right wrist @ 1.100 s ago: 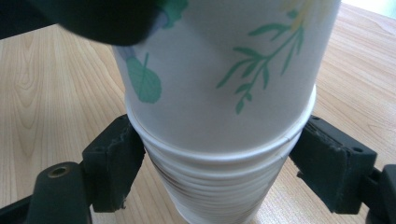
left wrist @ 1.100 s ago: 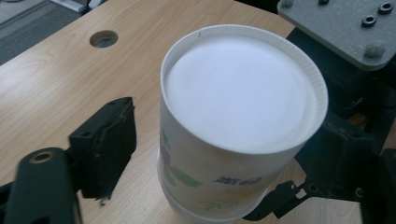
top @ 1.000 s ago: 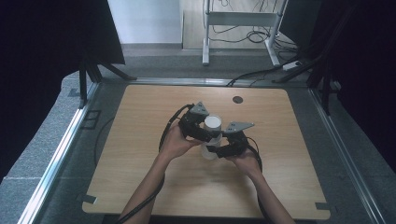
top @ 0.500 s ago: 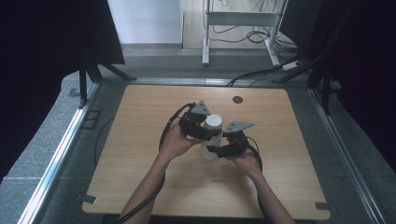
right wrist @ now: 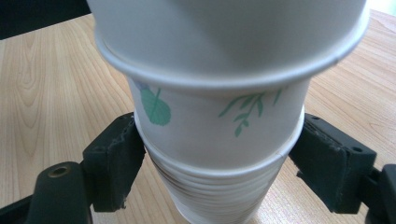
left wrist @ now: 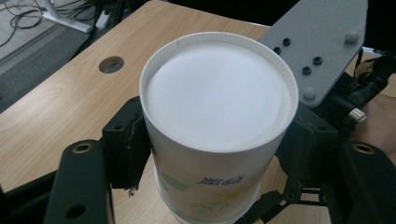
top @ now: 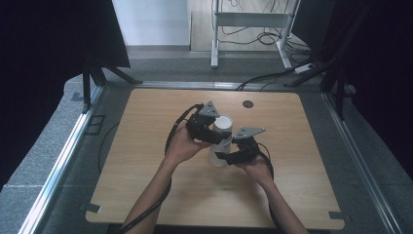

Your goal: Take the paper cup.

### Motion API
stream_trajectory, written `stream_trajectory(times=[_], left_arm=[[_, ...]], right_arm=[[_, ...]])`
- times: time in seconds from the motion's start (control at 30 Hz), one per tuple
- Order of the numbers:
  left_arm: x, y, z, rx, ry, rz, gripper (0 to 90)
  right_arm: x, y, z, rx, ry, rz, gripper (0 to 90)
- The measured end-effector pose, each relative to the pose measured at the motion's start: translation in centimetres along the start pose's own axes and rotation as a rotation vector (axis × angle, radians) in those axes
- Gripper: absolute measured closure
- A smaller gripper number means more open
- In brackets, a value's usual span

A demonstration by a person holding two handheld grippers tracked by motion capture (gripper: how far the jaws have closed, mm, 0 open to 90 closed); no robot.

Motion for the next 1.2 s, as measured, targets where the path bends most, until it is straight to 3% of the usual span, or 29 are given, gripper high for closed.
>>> stream_trajectory(times=[1.2], left_arm=[[-2.7, 0.7, 4.4, -0.059, 0.018, -0.032, 32.9]], right_arm=[[0.1, 0.0, 0.1, 0.001, -0.006, -0.003, 19.3]])
Point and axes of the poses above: each handheld gripper's, and its own axes: z roughly backward along the jaws, x roughly out of its underside, y roughly to its right, the point moved 6 cm from there along -z, roughly forward along the jaws, and after that the axes turned 10 degrees about x, right-handed, at the moved point
